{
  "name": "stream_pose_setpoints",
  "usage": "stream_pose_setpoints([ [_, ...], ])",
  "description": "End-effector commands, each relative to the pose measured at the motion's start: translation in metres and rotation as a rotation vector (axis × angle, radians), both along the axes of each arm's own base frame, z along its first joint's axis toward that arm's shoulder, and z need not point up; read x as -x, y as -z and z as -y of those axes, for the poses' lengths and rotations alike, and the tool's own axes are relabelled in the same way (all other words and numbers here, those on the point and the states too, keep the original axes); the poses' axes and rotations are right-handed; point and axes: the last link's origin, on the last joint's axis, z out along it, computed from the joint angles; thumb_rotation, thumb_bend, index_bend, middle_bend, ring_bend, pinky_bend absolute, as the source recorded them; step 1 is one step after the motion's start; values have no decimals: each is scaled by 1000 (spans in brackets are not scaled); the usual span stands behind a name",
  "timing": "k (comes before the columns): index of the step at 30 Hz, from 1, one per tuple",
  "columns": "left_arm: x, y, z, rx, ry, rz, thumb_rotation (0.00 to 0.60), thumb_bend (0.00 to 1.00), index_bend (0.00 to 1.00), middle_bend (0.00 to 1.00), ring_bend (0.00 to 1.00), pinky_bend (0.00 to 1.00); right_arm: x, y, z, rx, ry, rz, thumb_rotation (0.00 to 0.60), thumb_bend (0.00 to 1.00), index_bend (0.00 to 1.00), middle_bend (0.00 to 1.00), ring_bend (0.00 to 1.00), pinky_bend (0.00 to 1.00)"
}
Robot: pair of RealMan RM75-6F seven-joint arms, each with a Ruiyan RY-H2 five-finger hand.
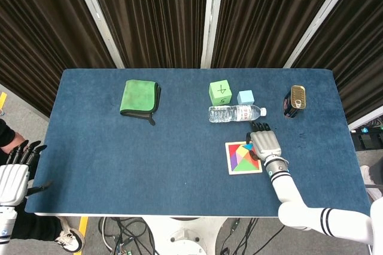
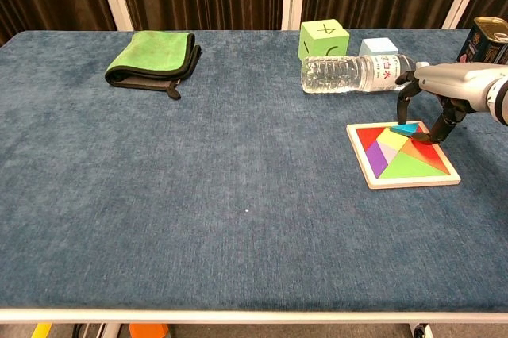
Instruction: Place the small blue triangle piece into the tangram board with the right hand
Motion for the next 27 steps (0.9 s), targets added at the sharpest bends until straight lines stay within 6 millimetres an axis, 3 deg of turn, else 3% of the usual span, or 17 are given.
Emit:
stream_pose_setpoints([
  [1, 0, 0, 0, 0, 1, 1, 600, 0, 186, 124, 12, 117, 0, -2, 0, 5, -3, 1, 600, 295, 193, 0, 0, 0],
  [8, 1, 0, 0, 2, -2, 9, 600, 0, 186, 125, 12, 117, 1, -2, 0, 2, -5, -2, 600, 295, 77, 0, 0, 0],
  [18, 0, -1, 0, 0, 3, 7, 600, 0, 186, 124, 12, 117, -5, -6, 0, 15, -19, 22, 600, 294, 44, 0, 0, 0],
  [23, -3, -1, 1, -2, 8, -1, 600, 0, 186, 124, 12, 117, -2, -27, -7, 75, -41, 42, 600, 294, 36, 0, 0, 0],
  [27, -7, -2, 1, -7, 9, -8, 600, 0, 186, 124, 12, 117, 12, -63, -30, 195, -94, 49, 600, 293, 25, 0, 0, 0],
])
